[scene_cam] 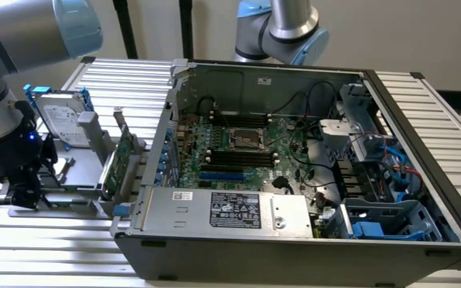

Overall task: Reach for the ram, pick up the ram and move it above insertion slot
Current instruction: 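Pick up the ram and move it above insertion slot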

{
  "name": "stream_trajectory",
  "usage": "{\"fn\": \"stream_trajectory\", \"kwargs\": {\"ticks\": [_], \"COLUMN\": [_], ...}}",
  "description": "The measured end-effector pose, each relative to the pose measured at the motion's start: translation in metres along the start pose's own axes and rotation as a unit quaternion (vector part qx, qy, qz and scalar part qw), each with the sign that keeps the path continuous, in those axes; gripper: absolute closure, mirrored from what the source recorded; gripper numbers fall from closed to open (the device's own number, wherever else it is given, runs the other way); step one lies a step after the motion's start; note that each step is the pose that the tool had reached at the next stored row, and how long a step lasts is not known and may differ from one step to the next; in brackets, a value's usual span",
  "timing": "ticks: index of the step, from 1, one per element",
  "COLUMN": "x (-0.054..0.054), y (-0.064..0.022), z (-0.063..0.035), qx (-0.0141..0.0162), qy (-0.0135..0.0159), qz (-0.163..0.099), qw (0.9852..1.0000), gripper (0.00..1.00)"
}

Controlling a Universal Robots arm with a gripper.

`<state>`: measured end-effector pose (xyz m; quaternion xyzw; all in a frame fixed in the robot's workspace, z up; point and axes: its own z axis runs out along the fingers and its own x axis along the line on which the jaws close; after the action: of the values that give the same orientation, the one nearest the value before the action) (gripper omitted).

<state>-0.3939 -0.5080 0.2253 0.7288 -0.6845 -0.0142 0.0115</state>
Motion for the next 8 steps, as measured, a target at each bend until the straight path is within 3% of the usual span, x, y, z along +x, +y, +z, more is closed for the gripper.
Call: {"fn": "stream_trajectory", "kwargs": {"ticks": [8], "x": [0.000], "y": [0.0005], "z": [0.0145], "qx": [0.0000], "qy": [-0.0002], "qz": [0.003], "qw": [1.0000], "gripper": [0.52]}}
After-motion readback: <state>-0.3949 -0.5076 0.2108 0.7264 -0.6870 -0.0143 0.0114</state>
